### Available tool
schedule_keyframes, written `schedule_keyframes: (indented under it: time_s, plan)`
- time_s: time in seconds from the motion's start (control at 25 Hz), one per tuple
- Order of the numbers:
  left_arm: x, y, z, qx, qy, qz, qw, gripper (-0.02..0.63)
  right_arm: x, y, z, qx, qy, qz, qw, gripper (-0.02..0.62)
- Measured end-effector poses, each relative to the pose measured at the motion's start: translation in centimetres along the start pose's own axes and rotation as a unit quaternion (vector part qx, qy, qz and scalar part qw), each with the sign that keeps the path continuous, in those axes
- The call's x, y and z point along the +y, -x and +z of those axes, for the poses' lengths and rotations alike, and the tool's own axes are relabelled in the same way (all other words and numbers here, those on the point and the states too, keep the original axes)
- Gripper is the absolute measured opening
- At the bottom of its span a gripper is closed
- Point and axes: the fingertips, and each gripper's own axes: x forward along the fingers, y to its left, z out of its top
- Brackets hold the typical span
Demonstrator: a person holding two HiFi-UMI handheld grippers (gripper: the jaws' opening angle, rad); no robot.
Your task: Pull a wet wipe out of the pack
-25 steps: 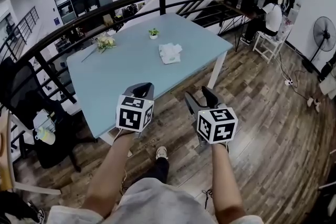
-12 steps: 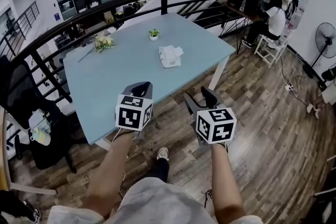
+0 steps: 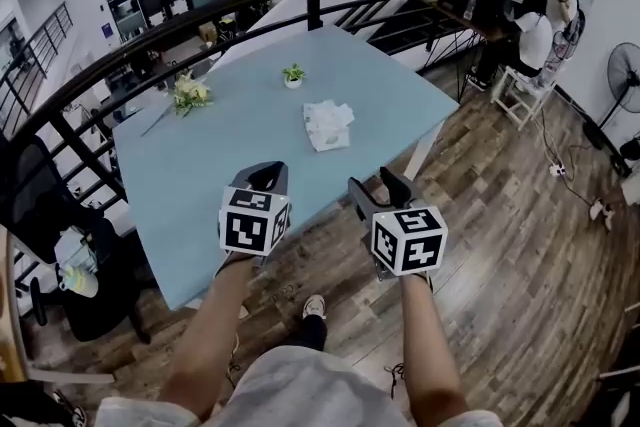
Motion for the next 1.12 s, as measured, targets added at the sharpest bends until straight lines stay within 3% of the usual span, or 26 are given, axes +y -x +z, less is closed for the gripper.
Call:
schedule_keyframes:
  time_s: [0.76, 1.12]
  plan:
    - [7.3, -13.9, 4.2, 0.029, -0.003, -0.016, 0.9994, -0.008, -6.7, -14.2, 4.1, 0.032, -0.006, -0.005, 0.999, 0.239]
    - [10.1, -18.7, 4.6, 0.031, 0.019, -0.013, 0.9992, -0.008, -9.0, -18.7, 4.3, 0.045, -0.005, -0.008, 0.999, 0.239]
